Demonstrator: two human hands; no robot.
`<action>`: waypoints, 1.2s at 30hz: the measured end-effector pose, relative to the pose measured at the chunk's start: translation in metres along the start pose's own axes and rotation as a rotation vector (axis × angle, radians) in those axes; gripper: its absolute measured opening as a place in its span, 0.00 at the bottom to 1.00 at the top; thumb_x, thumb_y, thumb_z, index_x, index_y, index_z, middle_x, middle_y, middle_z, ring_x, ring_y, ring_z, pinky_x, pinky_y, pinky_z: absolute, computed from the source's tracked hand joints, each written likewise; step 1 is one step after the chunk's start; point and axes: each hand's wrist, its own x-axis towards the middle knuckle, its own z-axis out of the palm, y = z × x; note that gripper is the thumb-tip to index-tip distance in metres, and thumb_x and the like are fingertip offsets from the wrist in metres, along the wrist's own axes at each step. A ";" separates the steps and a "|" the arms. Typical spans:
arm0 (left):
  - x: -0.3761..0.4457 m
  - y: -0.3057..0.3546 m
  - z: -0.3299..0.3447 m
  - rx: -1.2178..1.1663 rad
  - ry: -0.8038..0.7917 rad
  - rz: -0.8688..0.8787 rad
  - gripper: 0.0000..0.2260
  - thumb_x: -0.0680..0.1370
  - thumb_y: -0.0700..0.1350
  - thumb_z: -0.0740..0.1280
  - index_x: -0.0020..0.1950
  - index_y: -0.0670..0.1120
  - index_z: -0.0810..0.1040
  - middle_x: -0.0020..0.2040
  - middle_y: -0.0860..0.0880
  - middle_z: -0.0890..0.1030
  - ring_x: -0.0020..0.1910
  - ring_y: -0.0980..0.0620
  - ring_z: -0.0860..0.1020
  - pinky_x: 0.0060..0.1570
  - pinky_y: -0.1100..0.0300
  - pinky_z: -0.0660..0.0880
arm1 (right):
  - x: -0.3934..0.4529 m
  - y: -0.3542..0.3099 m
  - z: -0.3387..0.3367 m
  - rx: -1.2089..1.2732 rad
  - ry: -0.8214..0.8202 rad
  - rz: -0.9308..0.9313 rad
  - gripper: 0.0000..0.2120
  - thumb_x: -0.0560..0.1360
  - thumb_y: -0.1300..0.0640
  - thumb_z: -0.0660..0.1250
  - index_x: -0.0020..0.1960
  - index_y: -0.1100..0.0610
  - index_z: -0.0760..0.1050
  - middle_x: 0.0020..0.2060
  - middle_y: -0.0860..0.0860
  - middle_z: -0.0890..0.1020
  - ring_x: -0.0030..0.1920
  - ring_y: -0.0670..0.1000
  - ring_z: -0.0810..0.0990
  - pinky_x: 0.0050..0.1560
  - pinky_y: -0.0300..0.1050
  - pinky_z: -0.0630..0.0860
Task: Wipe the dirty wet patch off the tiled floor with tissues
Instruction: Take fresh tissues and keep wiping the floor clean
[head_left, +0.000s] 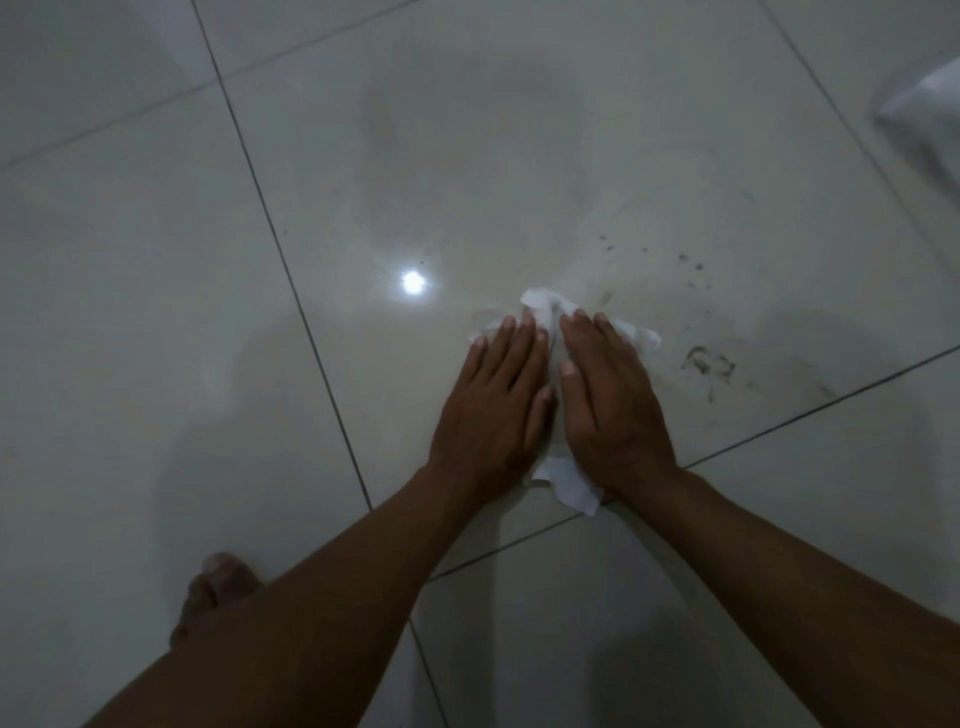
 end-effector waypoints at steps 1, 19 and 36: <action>-0.001 0.000 -0.002 -0.067 -0.004 0.036 0.24 0.84 0.48 0.50 0.79 0.40 0.58 0.79 0.42 0.57 0.79 0.48 0.53 0.77 0.47 0.54 | 0.002 -0.001 -0.001 -0.020 0.010 -0.013 0.24 0.81 0.51 0.49 0.75 0.57 0.64 0.75 0.54 0.65 0.76 0.51 0.59 0.75 0.55 0.58; -0.019 0.003 -0.007 0.087 -0.076 0.019 0.33 0.82 0.62 0.48 0.80 0.41 0.55 0.80 0.42 0.52 0.80 0.46 0.47 0.77 0.42 0.49 | -0.031 0.017 -0.028 0.078 -0.035 -0.147 0.17 0.80 0.57 0.59 0.67 0.60 0.72 0.71 0.55 0.71 0.72 0.51 0.68 0.70 0.50 0.68; 0.052 0.054 0.026 0.236 -0.138 -0.021 0.29 0.83 0.59 0.46 0.81 0.48 0.47 0.81 0.45 0.45 0.79 0.44 0.41 0.76 0.40 0.43 | -0.025 0.035 -0.049 0.153 0.251 0.079 0.16 0.80 0.63 0.57 0.66 0.64 0.74 0.60 0.57 0.80 0.60 0.48 0.77 0.64 0.32 0.68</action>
